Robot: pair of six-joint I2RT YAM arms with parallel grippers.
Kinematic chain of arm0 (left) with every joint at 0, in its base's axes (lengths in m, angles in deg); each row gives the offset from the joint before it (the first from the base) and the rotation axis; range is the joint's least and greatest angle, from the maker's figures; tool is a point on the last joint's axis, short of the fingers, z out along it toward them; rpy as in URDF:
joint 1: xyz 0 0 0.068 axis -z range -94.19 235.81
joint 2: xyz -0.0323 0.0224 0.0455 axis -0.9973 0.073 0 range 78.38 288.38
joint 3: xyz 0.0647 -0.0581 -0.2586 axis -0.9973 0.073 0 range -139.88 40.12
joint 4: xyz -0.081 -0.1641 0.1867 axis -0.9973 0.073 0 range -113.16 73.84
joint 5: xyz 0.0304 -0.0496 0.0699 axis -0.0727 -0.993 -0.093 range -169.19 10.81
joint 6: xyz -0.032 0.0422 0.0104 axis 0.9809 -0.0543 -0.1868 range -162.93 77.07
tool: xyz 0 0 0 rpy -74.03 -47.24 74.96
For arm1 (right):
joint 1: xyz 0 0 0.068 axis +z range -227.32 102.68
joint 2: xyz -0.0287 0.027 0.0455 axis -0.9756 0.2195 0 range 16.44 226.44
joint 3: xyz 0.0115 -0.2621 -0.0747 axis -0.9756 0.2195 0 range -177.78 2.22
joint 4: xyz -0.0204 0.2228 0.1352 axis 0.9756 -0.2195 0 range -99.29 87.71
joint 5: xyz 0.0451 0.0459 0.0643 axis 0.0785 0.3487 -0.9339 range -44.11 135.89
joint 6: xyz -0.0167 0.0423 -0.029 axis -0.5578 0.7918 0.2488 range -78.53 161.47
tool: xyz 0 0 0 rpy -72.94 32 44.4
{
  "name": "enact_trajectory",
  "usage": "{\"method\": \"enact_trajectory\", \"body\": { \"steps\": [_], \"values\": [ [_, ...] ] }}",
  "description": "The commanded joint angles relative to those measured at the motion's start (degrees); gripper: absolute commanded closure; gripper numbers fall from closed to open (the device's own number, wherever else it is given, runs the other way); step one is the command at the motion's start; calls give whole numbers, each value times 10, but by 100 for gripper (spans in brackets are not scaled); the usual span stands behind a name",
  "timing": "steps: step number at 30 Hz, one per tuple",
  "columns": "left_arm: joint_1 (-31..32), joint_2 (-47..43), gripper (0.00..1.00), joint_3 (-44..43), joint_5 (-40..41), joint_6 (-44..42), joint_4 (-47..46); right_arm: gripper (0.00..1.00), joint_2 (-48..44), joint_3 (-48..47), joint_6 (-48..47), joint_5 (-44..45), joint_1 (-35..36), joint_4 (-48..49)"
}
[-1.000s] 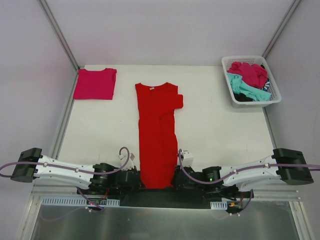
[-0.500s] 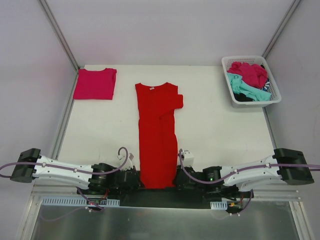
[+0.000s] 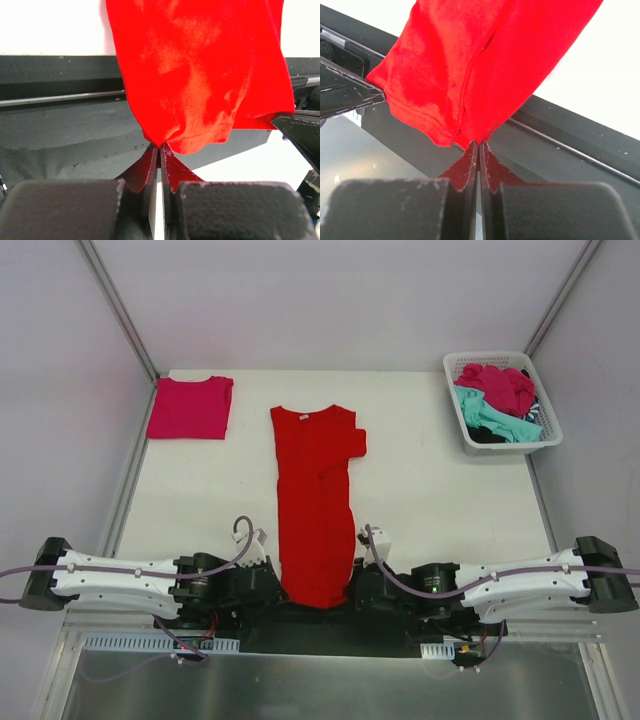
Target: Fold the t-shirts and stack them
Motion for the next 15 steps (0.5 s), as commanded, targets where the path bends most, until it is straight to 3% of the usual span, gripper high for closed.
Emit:
{"method": "enact_trajectory", "body": {
  "steps": [1, 15],
  "values": [
    [-29, 16, 100, -45, 15, -61, 39, 99, -6, -30, -32, 9, -19, -33],
    [-186, 12, 100, -88, -30, -205, 42, 99, -24, -53, -156, -68, -169, -36]
  ]
}}
